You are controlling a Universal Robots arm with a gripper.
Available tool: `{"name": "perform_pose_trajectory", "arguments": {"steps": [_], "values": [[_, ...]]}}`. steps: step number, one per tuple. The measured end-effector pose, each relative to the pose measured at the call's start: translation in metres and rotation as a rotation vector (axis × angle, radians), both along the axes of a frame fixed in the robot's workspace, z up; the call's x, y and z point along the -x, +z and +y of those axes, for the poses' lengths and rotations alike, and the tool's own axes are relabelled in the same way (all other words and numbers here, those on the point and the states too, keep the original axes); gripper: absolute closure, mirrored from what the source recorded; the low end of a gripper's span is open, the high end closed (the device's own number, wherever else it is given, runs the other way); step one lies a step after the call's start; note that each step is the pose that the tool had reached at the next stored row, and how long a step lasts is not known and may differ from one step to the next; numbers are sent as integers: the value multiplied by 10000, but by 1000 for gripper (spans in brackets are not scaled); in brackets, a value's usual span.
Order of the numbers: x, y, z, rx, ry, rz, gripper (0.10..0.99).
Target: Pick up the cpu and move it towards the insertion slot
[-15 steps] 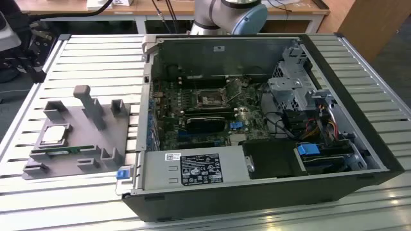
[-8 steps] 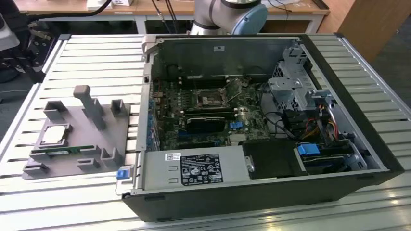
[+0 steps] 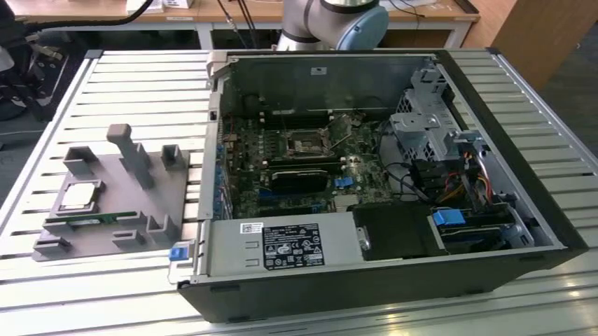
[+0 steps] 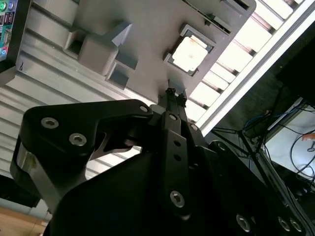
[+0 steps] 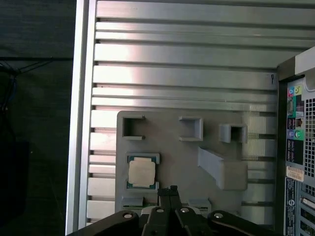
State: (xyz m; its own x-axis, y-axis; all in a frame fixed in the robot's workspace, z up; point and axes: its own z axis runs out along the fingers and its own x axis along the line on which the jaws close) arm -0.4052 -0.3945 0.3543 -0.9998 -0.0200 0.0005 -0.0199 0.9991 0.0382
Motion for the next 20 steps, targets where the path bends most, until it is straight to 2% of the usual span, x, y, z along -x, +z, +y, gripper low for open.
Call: {"name": "perform_pose_trajectory", "arguments": {"steps": [5, 11, 16, 17, 18, 20], "values": [[78, -12, -19, 11, 47, 0, 980], [124, -29, -52, 20, 183, 2, 980], [137, -98, -70, 20, 332, 10, 973], [142, -115, -71, 20, 338, 9, 914], [150, -134, -71, 21, 337, 10, 914], [157, -170, -72, 30, 339, 10, 792]]}}
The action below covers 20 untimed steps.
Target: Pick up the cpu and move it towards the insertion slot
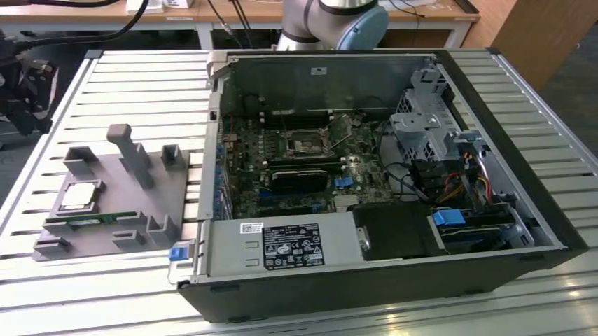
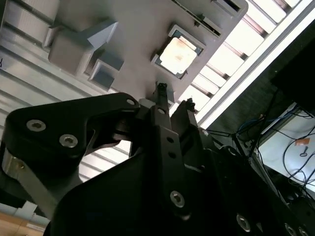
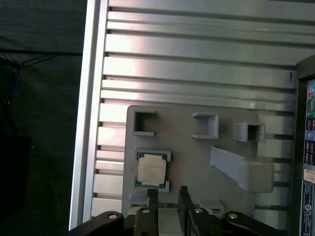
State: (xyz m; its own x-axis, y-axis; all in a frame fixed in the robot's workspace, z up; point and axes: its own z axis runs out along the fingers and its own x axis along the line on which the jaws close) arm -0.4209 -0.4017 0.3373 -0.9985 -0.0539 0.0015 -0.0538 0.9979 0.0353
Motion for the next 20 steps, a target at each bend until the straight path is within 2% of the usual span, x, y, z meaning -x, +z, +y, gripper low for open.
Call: {"name": "perform_pose_trajectory", "arguments": {"steps": [1, 3, 4, 6, 7, 8, 9, 10, 11, 12, 15, 20], "values": [[2, -18, 0, 7, 0, 0, 792], [4, -54, -1, 18, -1, 0, 675], [4, -70, -2, 29, -2, -1, 675], [4, -96, -5, 60, -1, 1, 561], [5, -114, -6, 63, -2, 0, 561], [7, -132, -10, 64, -2, 1, 502], [14, -150, -15, 64, -2, 0, 502], [28, -167, -17, 67, -8, 2, 443], [37, -186, -17, 65, -43, -1, 443], [40, -206, -18, 66, -134, -1, 380], [44, -260, -17, 69, -436, 0, 380], [68, -349, -32, 70, -439, -1, 380]]}}
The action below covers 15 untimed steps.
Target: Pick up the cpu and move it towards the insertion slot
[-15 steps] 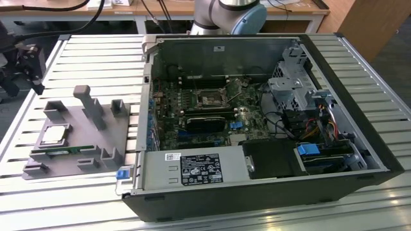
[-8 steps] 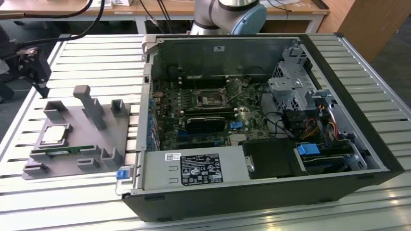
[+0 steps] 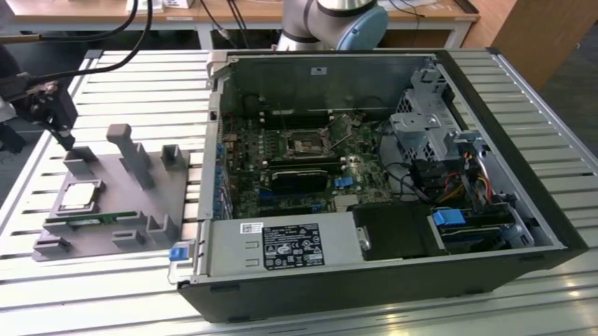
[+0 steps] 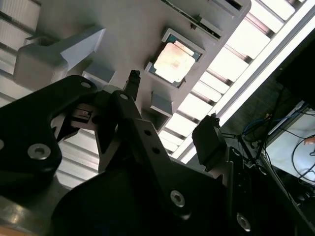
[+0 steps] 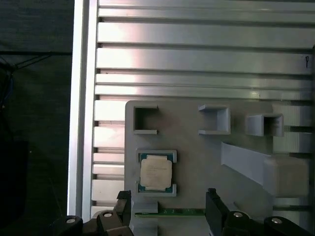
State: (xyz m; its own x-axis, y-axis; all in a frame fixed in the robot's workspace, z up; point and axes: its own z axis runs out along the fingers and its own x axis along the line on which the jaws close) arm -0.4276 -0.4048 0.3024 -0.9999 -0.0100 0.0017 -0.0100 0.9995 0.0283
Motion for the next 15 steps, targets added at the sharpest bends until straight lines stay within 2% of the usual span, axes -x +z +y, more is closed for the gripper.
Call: {"name": "perform_pose_trajectory", "arguments": {"steps": [6, 15], "values": [[8, -42, -1, 1, 12, 2, 380], [11, -67, -1, 0, 12, 1, 380]]}}
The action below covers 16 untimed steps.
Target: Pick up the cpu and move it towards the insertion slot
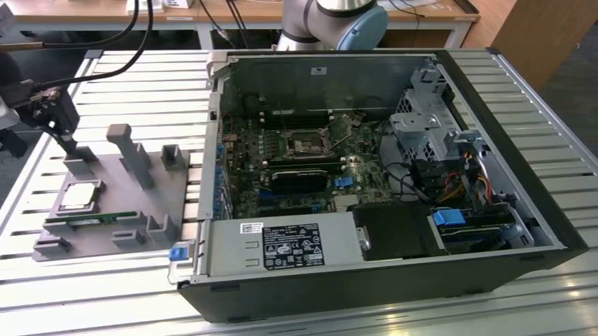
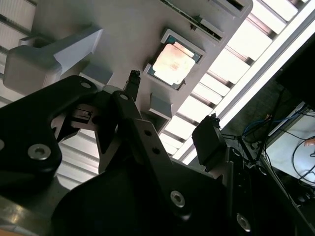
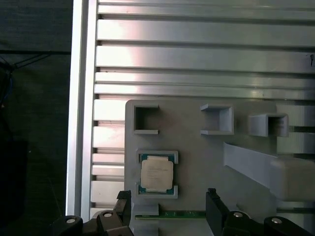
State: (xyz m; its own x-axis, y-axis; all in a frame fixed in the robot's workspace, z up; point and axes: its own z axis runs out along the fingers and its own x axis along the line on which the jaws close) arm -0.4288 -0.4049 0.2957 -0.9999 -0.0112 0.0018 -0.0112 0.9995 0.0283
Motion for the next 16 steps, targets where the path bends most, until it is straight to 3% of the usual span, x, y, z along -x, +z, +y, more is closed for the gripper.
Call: {"name": "perform_pose_trajectory", "arguments": {"steps": [16], "values": [[3, -47, 0, 0, 0, 0, 380]]}}
